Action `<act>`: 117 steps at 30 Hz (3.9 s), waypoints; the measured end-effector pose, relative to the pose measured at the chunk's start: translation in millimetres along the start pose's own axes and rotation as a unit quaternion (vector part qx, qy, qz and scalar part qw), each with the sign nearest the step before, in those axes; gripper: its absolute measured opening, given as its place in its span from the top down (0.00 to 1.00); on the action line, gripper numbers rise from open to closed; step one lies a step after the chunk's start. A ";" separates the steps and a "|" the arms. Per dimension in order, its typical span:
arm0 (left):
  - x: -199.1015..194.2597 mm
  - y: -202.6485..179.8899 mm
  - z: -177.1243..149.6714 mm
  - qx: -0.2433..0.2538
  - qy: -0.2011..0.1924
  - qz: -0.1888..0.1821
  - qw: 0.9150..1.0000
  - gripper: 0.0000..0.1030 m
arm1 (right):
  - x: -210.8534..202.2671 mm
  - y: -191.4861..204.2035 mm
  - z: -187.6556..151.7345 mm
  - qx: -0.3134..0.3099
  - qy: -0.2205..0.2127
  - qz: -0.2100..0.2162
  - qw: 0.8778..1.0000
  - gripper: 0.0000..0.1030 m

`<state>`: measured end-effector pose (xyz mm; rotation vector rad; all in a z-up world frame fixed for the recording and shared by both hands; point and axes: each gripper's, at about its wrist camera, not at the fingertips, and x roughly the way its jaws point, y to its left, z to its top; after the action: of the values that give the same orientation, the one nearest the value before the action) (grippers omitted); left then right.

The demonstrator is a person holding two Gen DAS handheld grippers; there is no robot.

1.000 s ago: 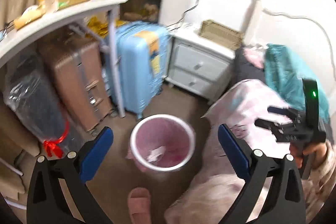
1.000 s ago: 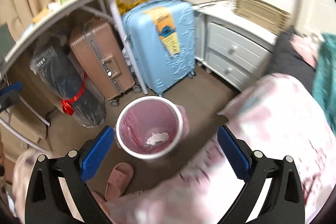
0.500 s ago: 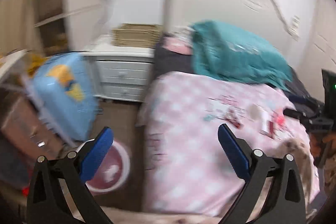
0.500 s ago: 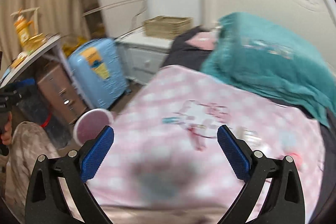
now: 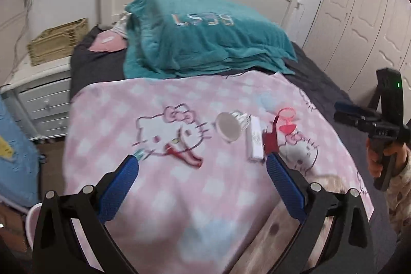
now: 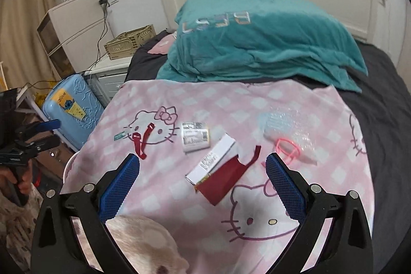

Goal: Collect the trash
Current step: 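Grasp the dark red paper strip with the right tool, then carry the red strip in the right tool over the trash bin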

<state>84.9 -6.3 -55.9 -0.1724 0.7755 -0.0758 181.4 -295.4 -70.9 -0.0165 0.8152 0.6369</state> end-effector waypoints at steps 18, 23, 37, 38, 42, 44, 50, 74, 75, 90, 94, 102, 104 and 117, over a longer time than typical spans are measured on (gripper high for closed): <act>165.4 31.9 -14.0 -0.140 0.108 -0.057 0.983 0.19 | 127.2 -70.7 -44.3 0.161 0.111 0.086 0.977 0.34; 176.7 43.1 -16.4 -0.166 0.102 -0.037 0.980 0.24 | 145.1 -91.3 -52.3 0.206 0.119 0.101 0.966 0.41; 185.3 57.6 -24.1 -0.173 0.118 -0.030 0.977 0.63 | 171.8 -102.6 -54.4 0.212 0.126 0.122 0.961 0.64; 186.3 57.8 -23.7 -0.176 0.121 -0.037 0.976 0.64 | 172.8 -102.3 -54.5 0.214 0.126 0.129 0.960 0.65; 190.8 53.3 -24.1 -0.165 0.126 -0.035 0.978 0.66 | 180.0 -95.4 -54.1 0.199 0.131 0.128 0.963 0.74; 193.0 53.4 -24.8 -0.168 0.125 -0.036 0.977 0.78 | 181.4 -94.0 -55.0 0.198 0.132 0.128 0.963 0.86; 197.7 55.6 -27.8 -0.179 0.122 -0.042 0.975 0.94 | 177.9 -87.3 -54.7 0.187 0.130 0.116 0.967 0.97; 64.5 20.8 1.3 -0.096 0.064 -0.027 0.993 0.98 | 51.4 -44.2 -9.2 0.142 0.032 0.103 0.984 0.99; 51.6 22.9 1.6 -0.090 0.057 -0.018 0.994 0.98 | 46.9 -38.4 -6.8 0.135 0.030 0.100 0.985 0.99; -88.9 111.0 -28.4 -0.126 -0.002 0.005 0.992 0.98 | 36.2 104.1 33.0 0.014 0.041 0.145 0.988 0.99; -128.8 148.2 -41.9 -0.173 -0.023 -0.010 0.985 0.98 | 50.4 156.4 41.8 -0.014 0.054 0.168 0.984 0.99; -207.1 210.5 -73.3 -0.190 -0.047 0.053 0.979 0.98 | 91.8 269.0 46.7 -0.081 0.094 0.215 0.969 0.99; -222.1 226.1 -84.5 -0.198 -0.049 0.065 0.977 0.98 | 102.7 295.7 46.7 -0.097 0.104 0.223 0.965 0.99; -275.4 335.0 -209.9 -0.293 -0.043 0.124 0.947 0.98 | 216.6 493.3 -3.2 -0.203 0.198 0.256 0.924 0.99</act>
<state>-257.0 332.7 -74.3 -0.6358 0.7094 0.4046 25.9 218.9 -110.6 -0.3279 1.0761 1.3214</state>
